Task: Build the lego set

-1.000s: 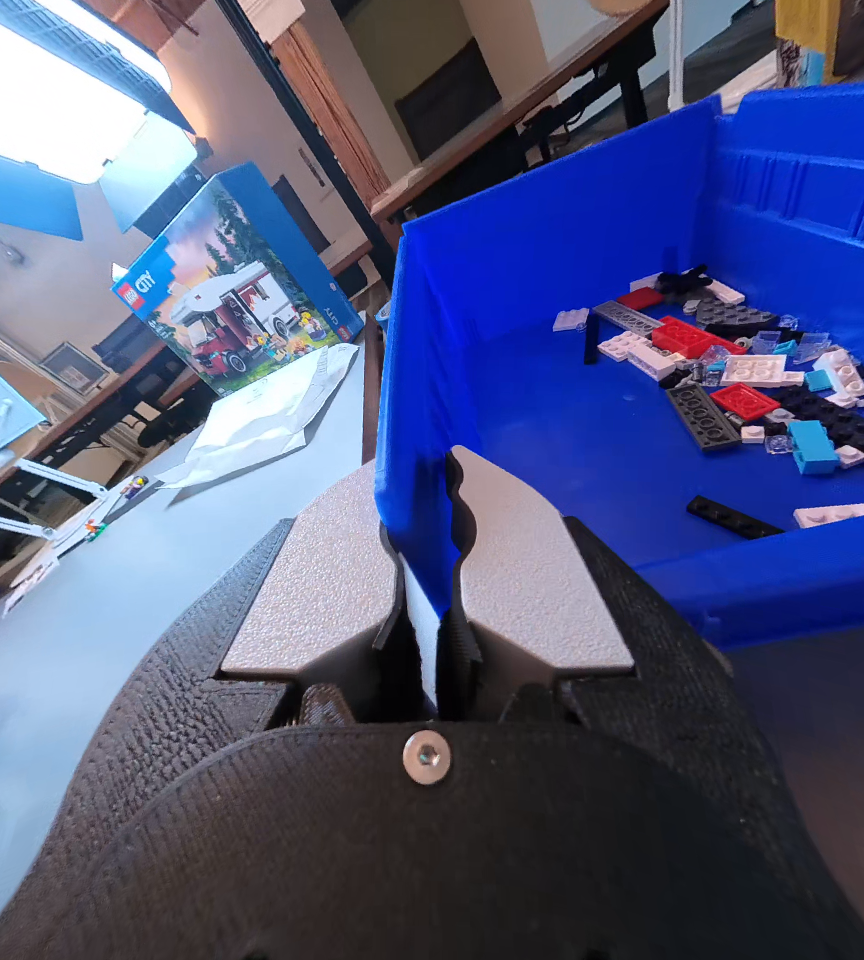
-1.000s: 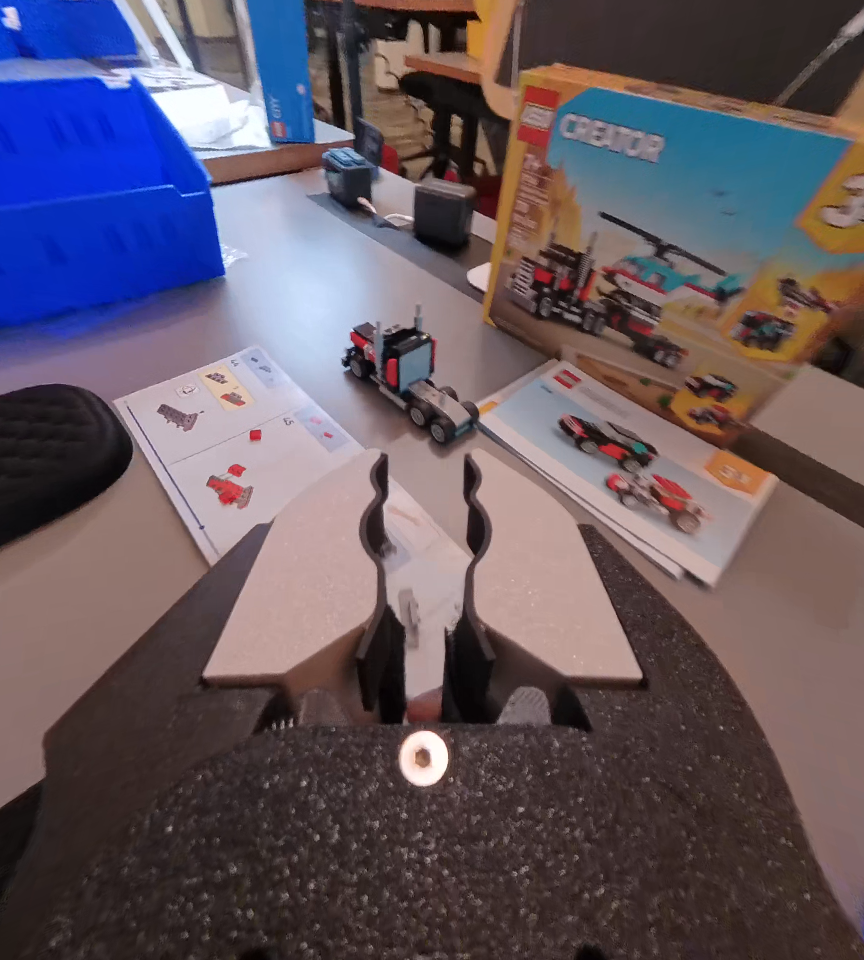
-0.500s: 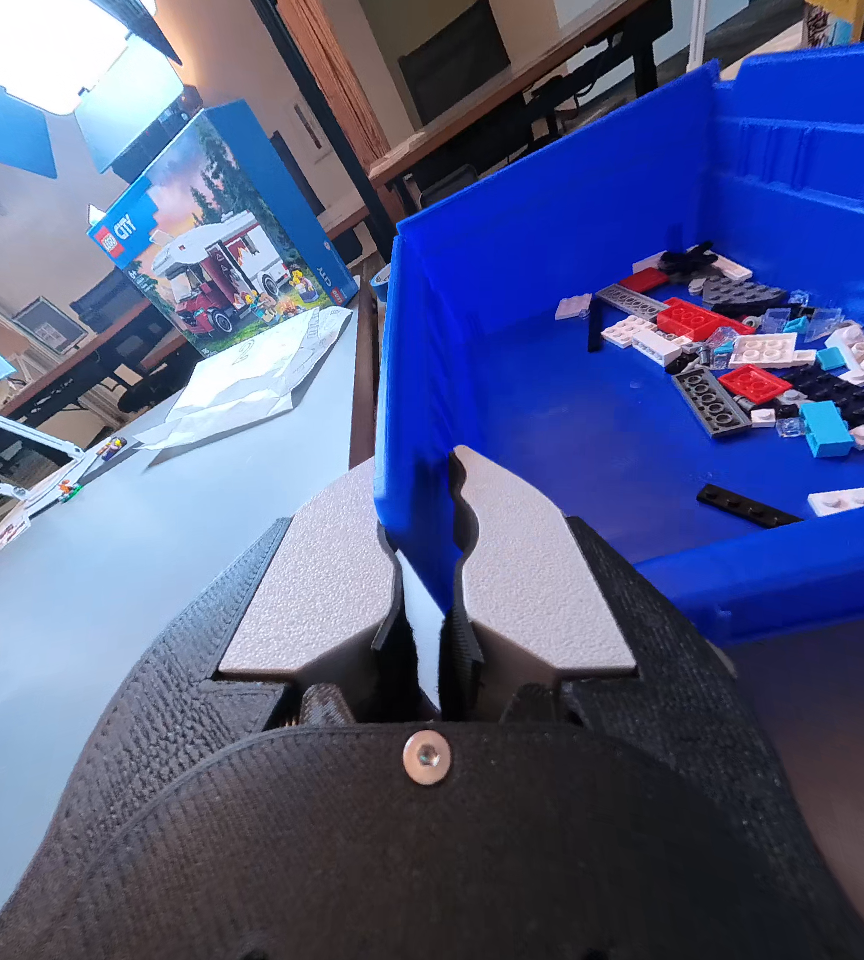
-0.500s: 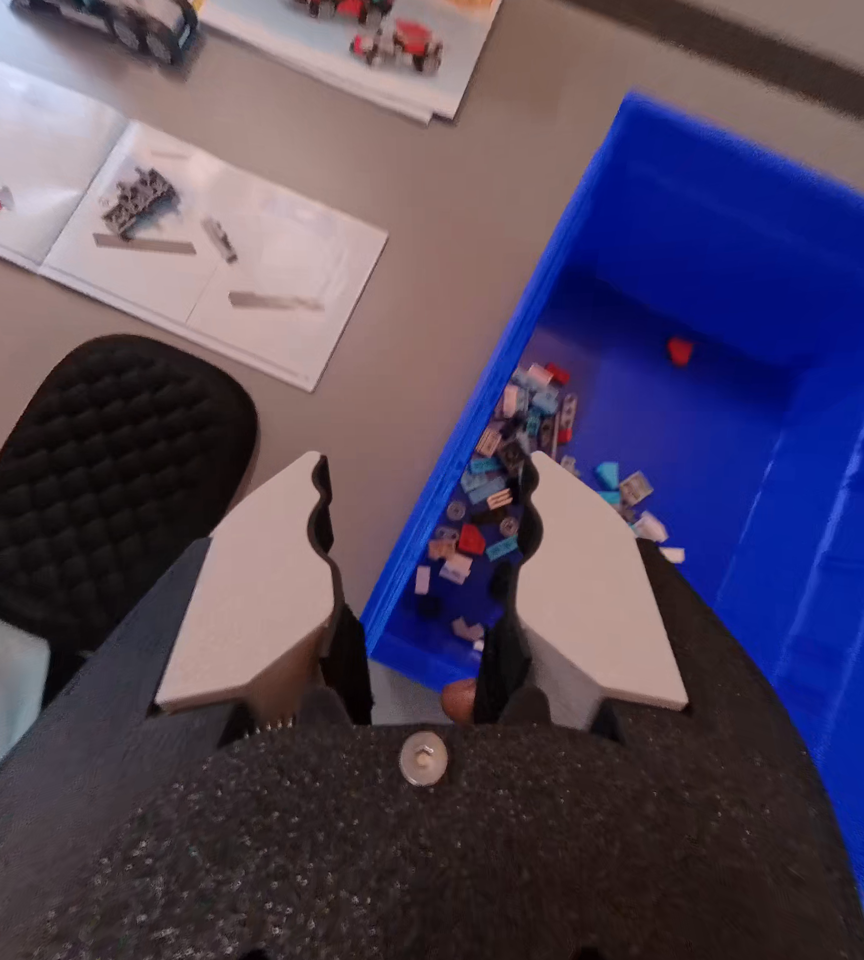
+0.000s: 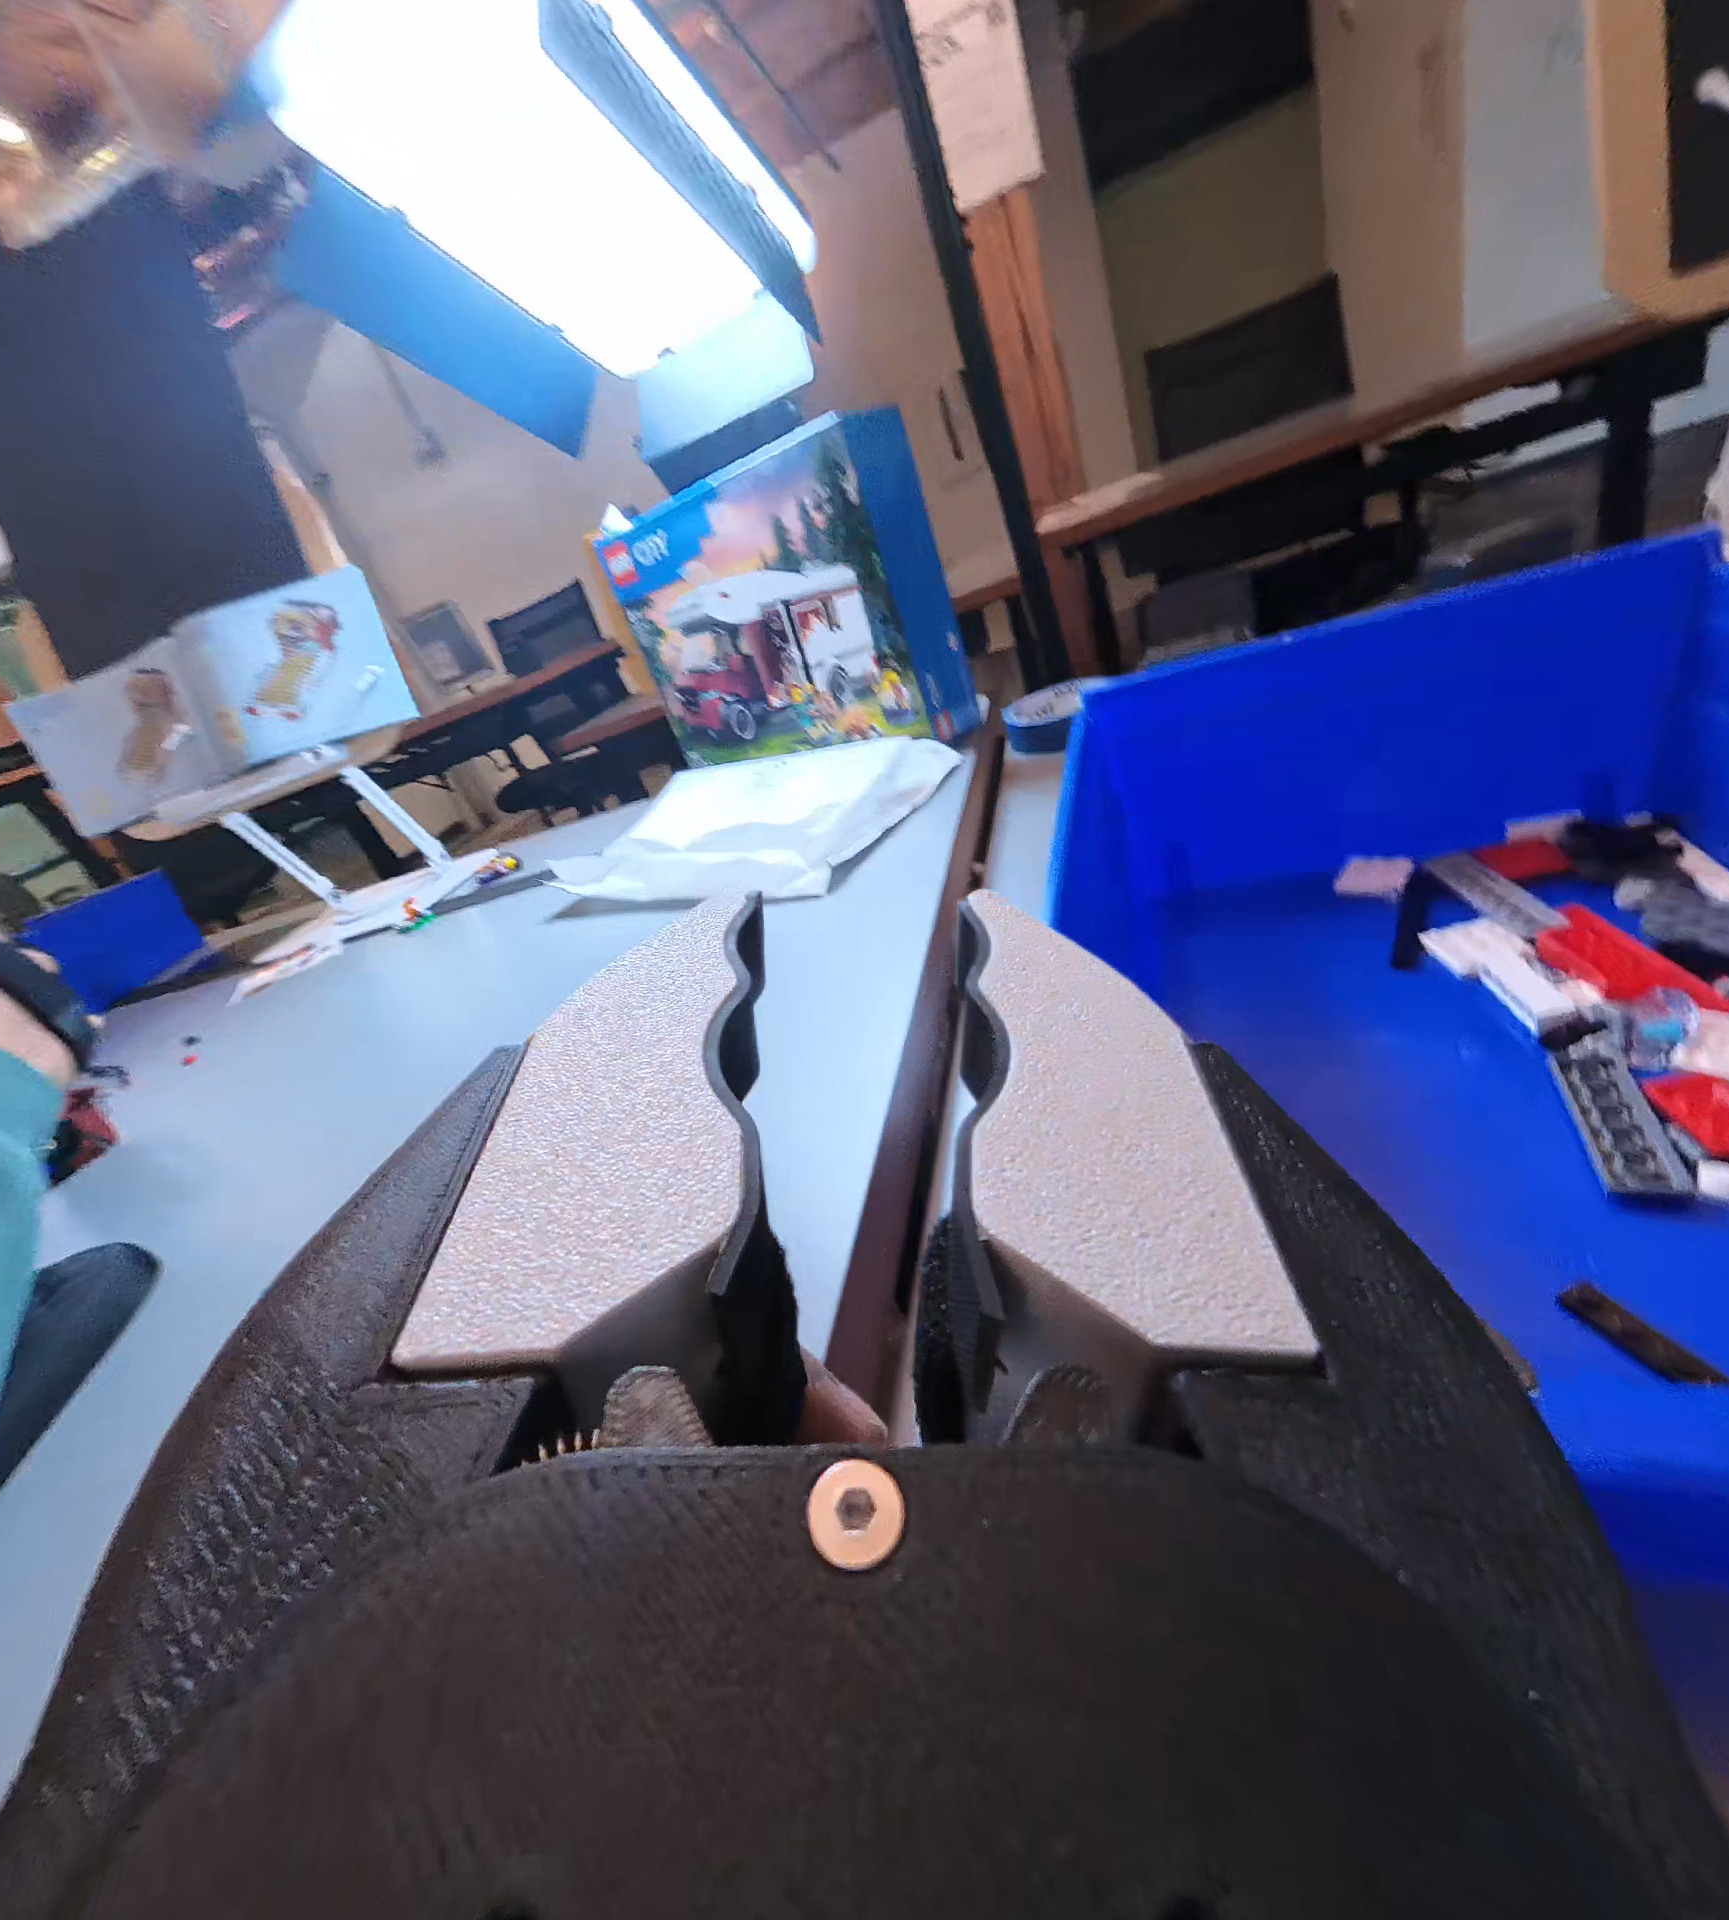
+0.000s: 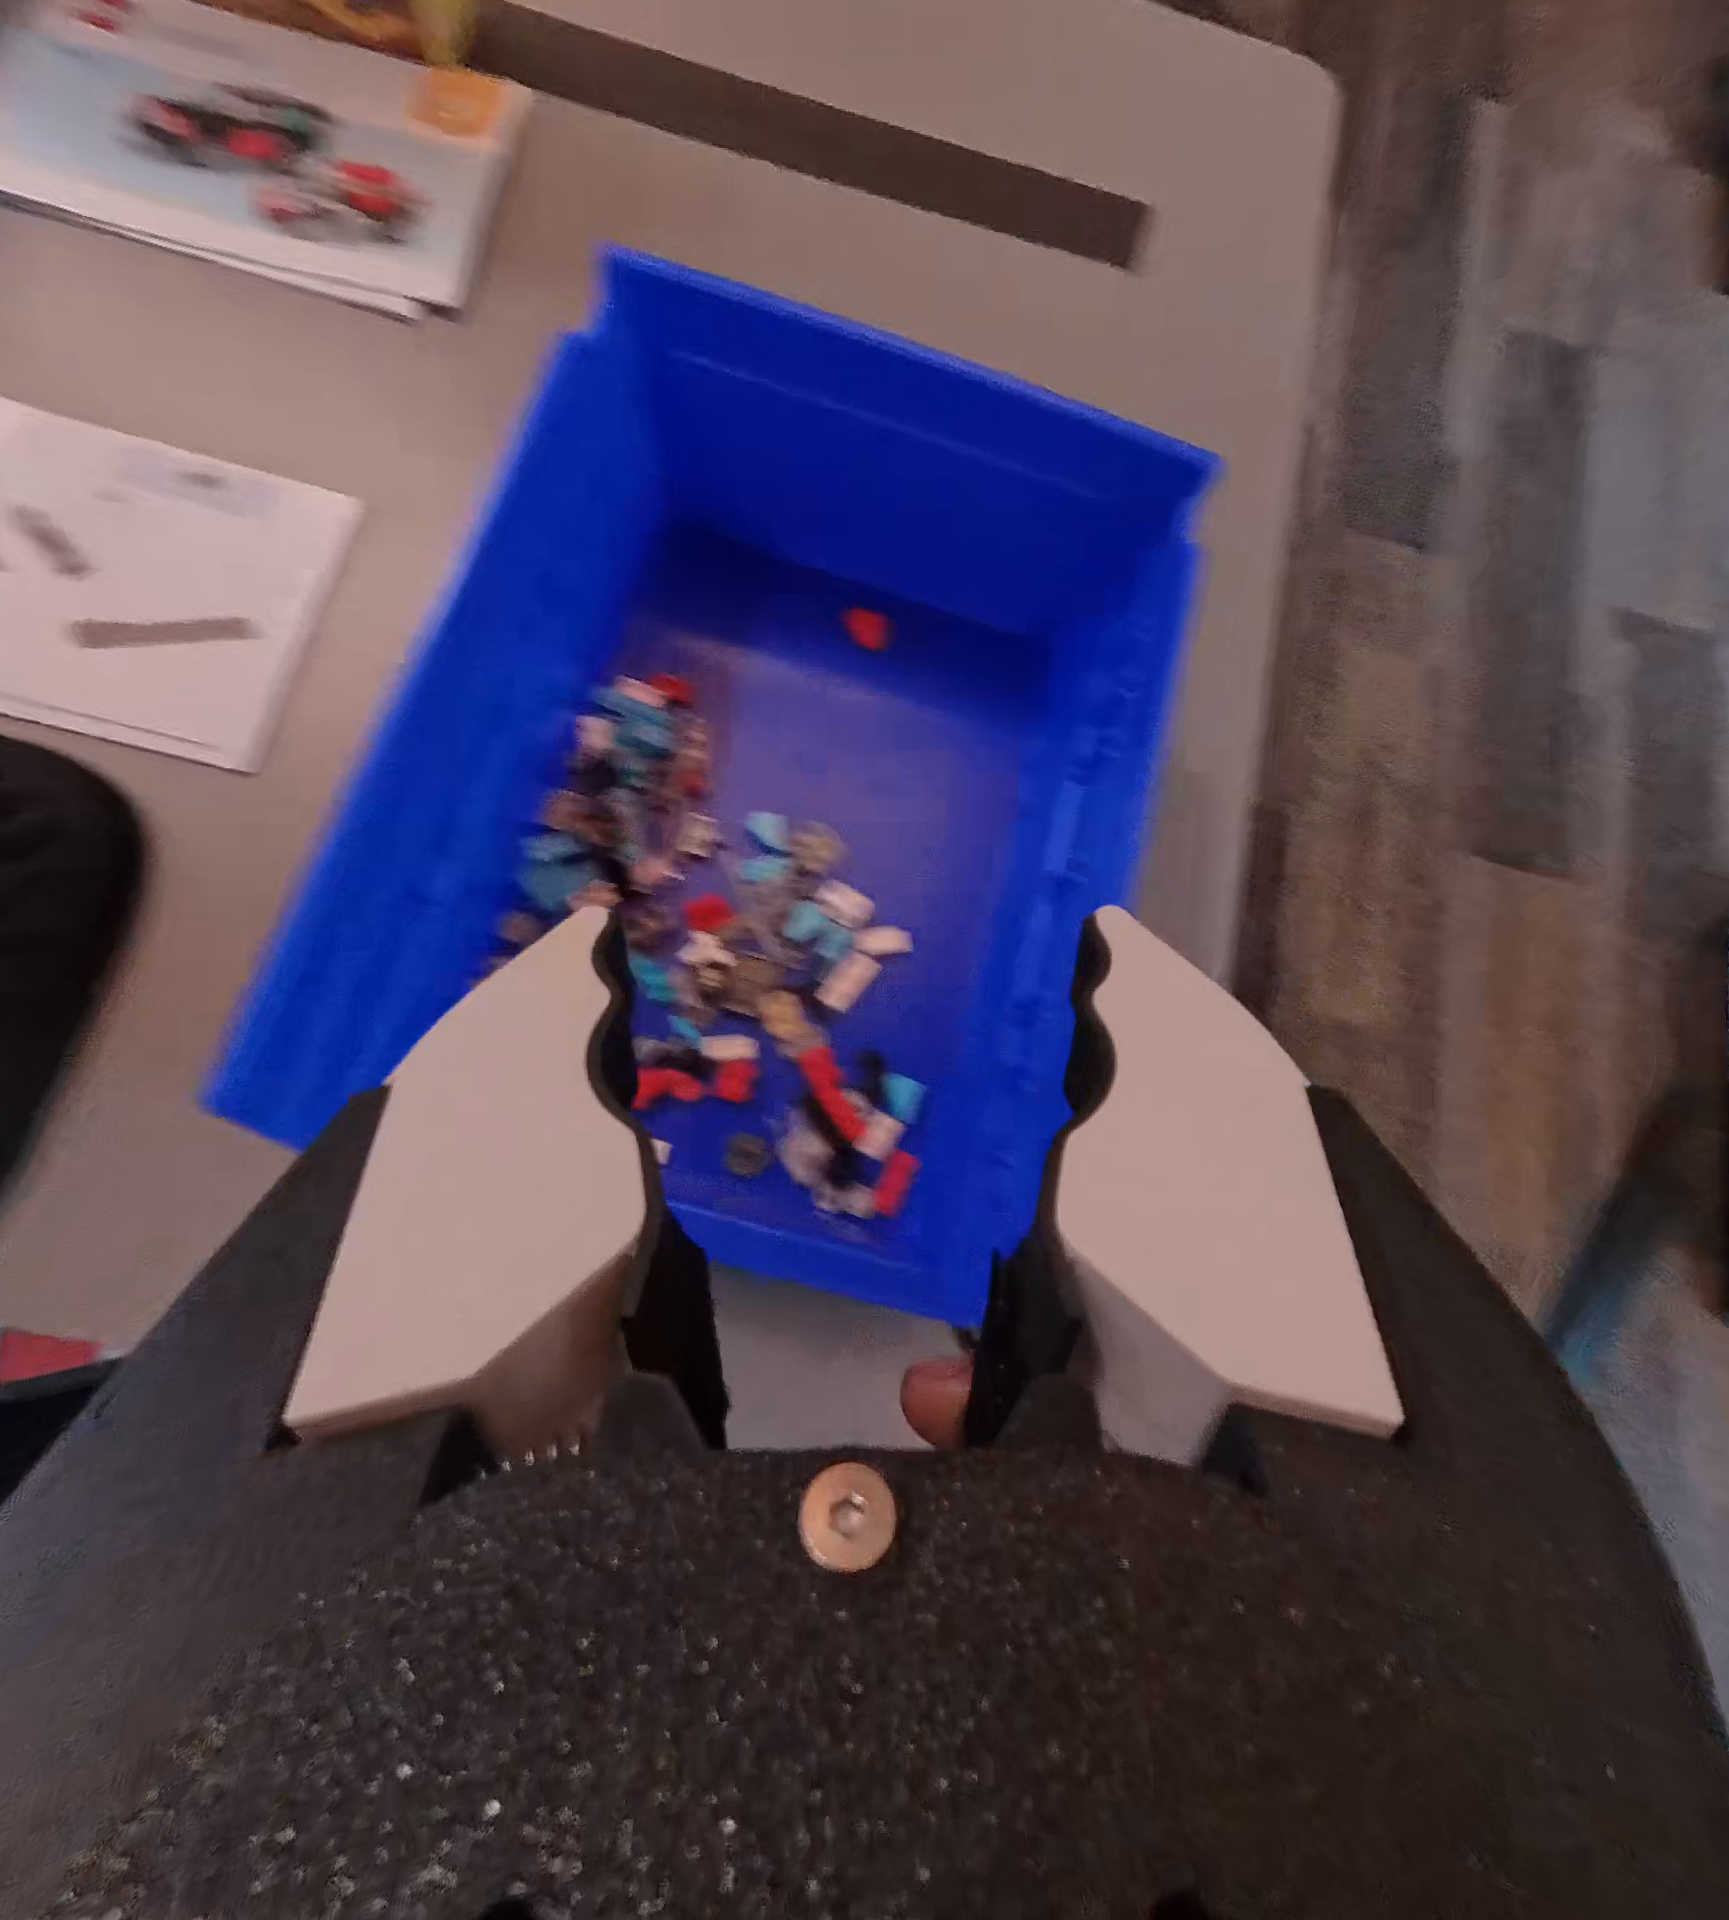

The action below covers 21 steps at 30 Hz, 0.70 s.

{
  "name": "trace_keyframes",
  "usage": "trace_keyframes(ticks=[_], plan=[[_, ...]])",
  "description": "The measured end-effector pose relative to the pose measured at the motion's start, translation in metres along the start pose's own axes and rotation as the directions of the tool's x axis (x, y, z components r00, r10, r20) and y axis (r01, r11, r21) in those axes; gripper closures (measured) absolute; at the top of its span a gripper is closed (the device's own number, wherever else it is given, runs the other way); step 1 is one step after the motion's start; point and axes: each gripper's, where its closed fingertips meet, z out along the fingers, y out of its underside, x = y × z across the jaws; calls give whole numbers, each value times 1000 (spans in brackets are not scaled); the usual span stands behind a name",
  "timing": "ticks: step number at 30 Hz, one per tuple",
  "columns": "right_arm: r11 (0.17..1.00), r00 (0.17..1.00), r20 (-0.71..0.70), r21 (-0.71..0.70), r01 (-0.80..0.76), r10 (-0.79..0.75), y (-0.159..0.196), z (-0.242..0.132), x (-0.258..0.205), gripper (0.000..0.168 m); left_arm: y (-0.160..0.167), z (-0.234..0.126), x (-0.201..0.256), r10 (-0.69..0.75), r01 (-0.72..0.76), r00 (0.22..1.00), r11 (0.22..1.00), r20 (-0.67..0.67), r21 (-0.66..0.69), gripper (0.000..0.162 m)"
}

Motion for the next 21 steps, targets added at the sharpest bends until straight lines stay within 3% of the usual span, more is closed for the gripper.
trace_keyframes(ticks=[2, 5, 8, 9, 11, 14, 18, 21], plan=[[999, 998, -62, -46, -13, 11, 14, 3, 40, 83, -21, -2, -7, -15, 14, 999, 1000, 50, 25, 126], [994, 997, 0, -76, -82, 82, 32, 29, 77, 85, -59, -1, -3, -69, 62, 995, 994, 73, 91, 124], [986, 993, 112, -166, -30, 49, 49, 64, 84, 122, -100, 5, 24, -119, 112, 992, 981, 31, 156, 124], [982, 985, 170, -187, 2, 31, 53, 76, 77, 125, -112, 8, 39, -119, 116, 993, 979, 5, 166, 125], [967, 966, 257, -252, 41, 26, 63, 94, 64, 120, -136, 15, 71, -98, 104, 994, 979, -47, 174, 125], [920, 974, 221, -370, 127, -45, 83, 106, 68, 99, -170, 24, 127, -21, 44, 992, 983, -127, 180, 125], [910, 950, 303, -369, 187, -72, 83, 104, 53, 142, -206, 37, 198, 94, -42, 966, 977, -243, 211, 125], [833, 952, 197, -464, 303, -236, 85, 103, 73, 150, -226, 49, 239, 131, -54, 941, 969, -313, 243, 125]])
